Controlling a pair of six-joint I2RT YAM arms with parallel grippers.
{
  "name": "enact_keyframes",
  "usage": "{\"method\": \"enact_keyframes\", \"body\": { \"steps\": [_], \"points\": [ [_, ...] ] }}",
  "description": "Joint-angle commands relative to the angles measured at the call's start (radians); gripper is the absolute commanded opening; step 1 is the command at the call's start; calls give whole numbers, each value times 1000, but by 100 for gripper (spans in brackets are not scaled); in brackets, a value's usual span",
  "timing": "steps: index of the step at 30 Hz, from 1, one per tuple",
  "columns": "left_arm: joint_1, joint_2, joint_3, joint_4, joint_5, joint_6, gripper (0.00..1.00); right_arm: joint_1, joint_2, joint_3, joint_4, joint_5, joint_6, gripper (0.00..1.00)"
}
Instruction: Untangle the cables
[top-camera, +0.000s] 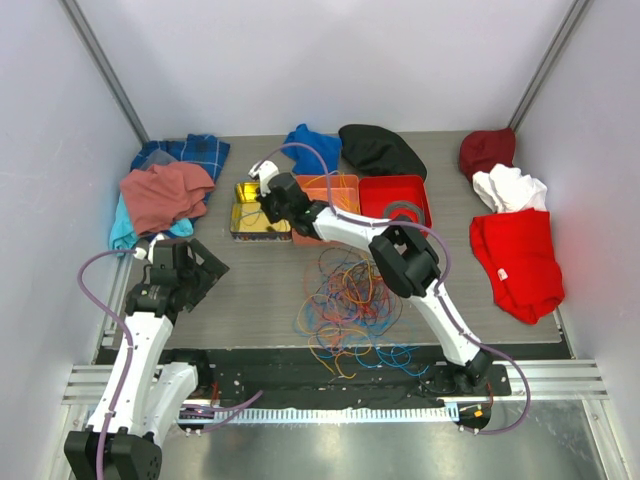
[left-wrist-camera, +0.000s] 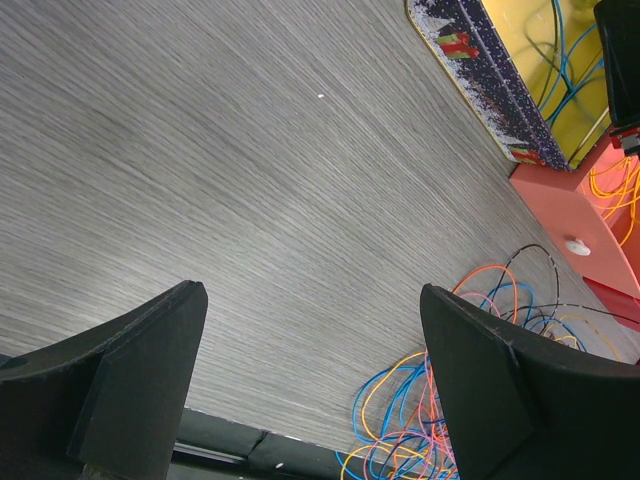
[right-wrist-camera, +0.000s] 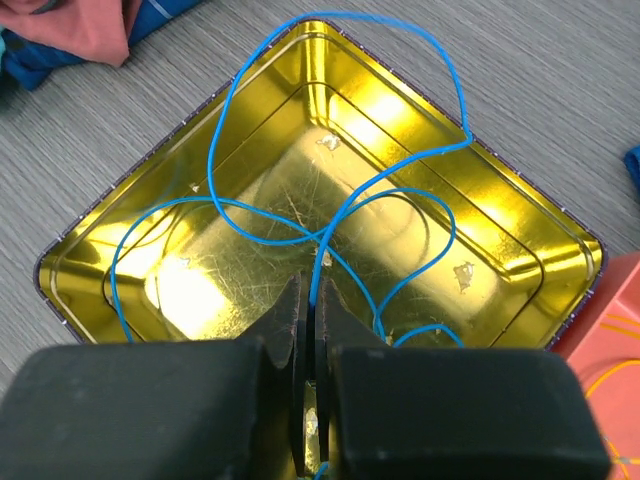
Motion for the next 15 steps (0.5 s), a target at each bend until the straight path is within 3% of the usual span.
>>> {"method": "enact_keyframes", "body": {
  "steps": [1, 9, 15],
  "points": [
    [-3, -3, 2, 32, 11, 12, 93, -2, -4, 104, -5, -57, 40, 1],
    [-3, -10, 5, 26, 11, 12, 93, 0, 26, 147, -39, -126, 94, 1],
    [-4, -10, 4, 29, 11, 14, 93, 5, -85, -33, 70, -118, 115, 1]
  ]
}}
